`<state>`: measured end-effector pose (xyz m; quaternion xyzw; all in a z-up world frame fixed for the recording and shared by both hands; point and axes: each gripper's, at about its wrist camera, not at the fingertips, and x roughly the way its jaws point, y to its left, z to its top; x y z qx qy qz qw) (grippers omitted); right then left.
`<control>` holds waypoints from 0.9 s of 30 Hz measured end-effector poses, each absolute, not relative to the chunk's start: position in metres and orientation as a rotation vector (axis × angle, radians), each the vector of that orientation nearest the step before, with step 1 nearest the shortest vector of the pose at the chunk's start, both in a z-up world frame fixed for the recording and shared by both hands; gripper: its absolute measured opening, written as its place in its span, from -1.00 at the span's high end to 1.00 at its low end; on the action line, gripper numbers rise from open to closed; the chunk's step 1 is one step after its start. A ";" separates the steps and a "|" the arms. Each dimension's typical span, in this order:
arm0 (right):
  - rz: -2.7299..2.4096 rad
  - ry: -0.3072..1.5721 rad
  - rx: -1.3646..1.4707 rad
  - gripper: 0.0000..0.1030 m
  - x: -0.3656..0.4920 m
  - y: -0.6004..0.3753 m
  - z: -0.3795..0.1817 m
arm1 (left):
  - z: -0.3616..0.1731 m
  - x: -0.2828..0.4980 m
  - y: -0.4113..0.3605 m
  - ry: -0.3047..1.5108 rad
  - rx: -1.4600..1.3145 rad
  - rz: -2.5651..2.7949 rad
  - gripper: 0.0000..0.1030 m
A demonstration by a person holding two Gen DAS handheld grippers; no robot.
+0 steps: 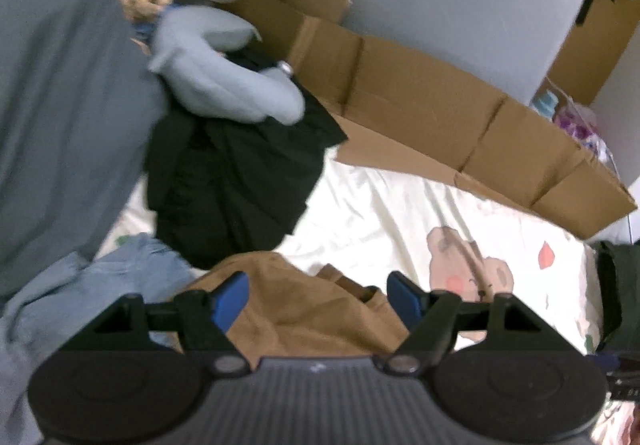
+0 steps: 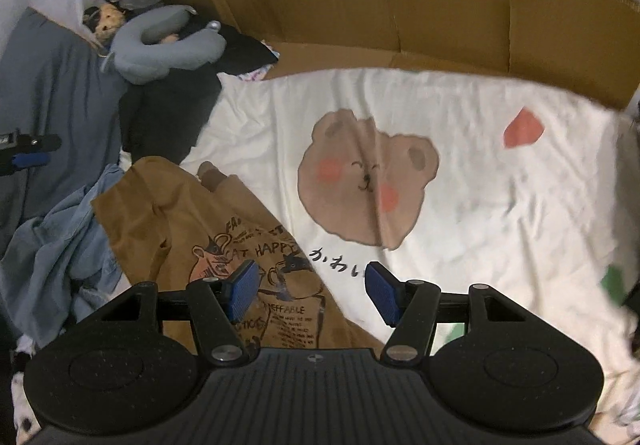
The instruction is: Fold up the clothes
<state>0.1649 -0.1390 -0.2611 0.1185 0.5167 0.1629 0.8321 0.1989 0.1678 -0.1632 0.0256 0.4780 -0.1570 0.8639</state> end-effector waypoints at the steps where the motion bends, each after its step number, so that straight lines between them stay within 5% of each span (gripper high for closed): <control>1: 0.347 1.091 0.263 -0.27 0.165 -0.136 -0.268 | -0.172 0.204 0.162 1.010 0.060 -0.338 -0.52; 27: 0.214 1.107 0.443 -0.22 0.202 -0.093 -0.396 | -0.340 0.282 0.089 1.052 0.068 -0.469 -0.59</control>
